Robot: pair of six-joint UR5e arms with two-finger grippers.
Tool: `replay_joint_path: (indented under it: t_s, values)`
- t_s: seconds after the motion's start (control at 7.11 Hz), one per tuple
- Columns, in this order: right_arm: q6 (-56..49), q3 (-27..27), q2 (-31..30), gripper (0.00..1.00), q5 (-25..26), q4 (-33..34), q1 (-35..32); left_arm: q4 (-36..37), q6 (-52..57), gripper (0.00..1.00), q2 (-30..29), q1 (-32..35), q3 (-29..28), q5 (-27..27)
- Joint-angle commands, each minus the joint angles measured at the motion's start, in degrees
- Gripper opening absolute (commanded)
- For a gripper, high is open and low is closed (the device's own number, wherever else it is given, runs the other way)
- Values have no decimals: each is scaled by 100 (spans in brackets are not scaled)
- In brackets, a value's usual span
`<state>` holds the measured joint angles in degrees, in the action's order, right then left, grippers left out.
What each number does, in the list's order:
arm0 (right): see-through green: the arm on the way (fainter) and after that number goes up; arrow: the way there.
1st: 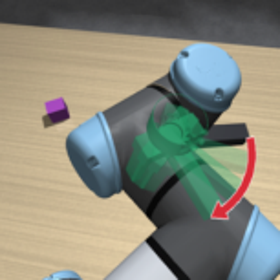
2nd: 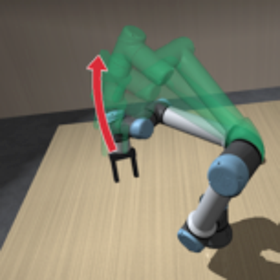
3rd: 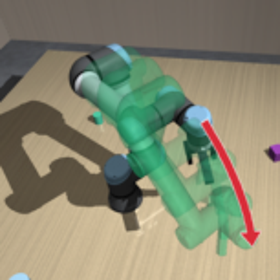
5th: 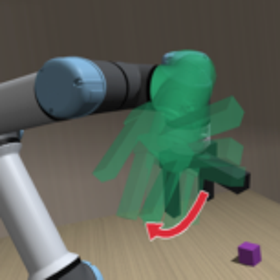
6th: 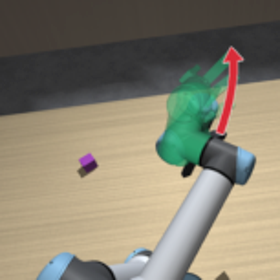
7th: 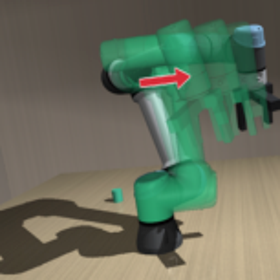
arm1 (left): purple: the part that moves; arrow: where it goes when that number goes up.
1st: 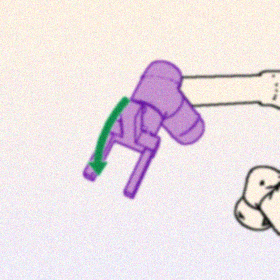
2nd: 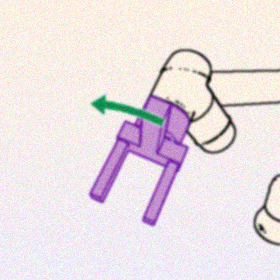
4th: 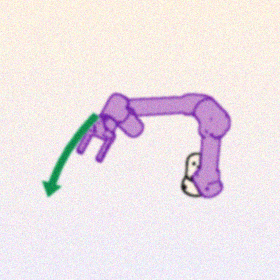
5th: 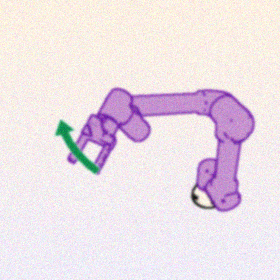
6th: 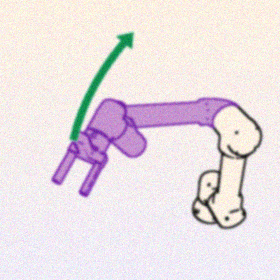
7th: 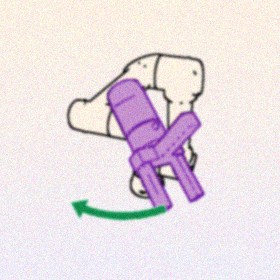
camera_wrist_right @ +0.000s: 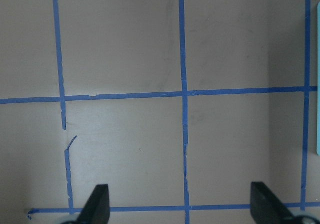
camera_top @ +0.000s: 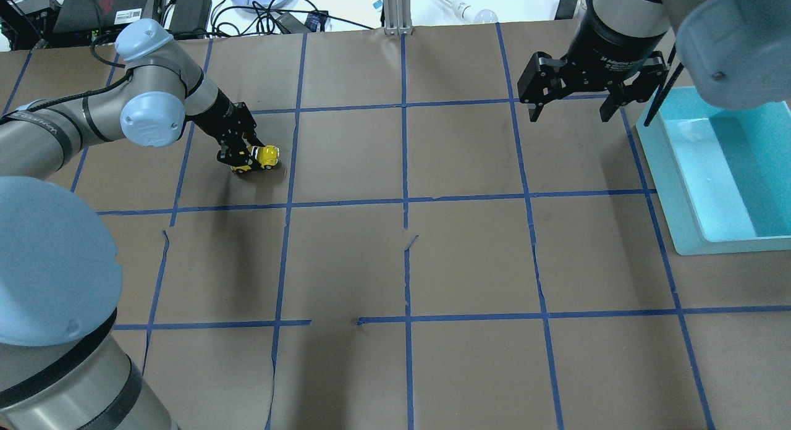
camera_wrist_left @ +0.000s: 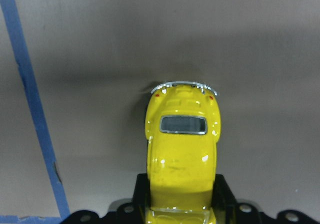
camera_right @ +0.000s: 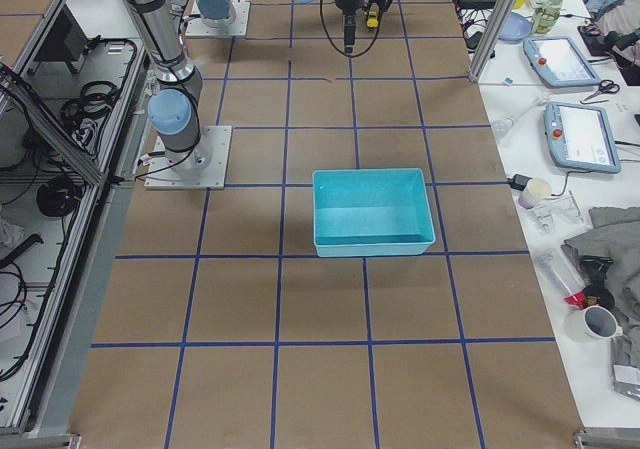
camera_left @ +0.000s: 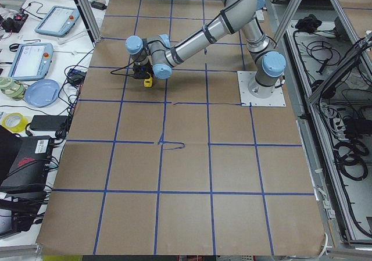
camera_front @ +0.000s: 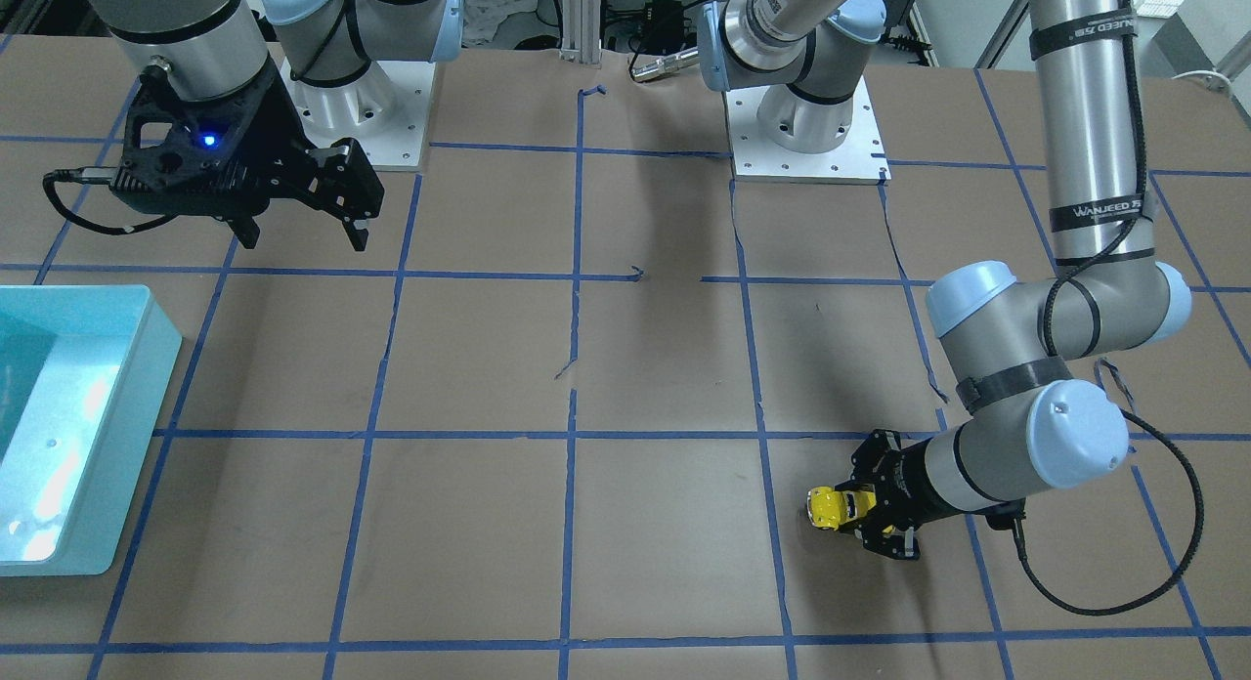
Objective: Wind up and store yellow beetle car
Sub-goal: 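Drag the held car backward toward the robot with the left gripper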
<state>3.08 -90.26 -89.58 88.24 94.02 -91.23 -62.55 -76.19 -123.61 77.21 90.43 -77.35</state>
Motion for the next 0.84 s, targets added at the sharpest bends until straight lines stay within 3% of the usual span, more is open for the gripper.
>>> replay_joint_path:
  t_s: [0.0,0.7]
  values:
    - [0,0,1,100,0,-7,0,-3,34,0,-6,-92,1,-61]
    - [0,0,-7,100,9,-7,0,-82,447,0,-6,-435,37,-158]
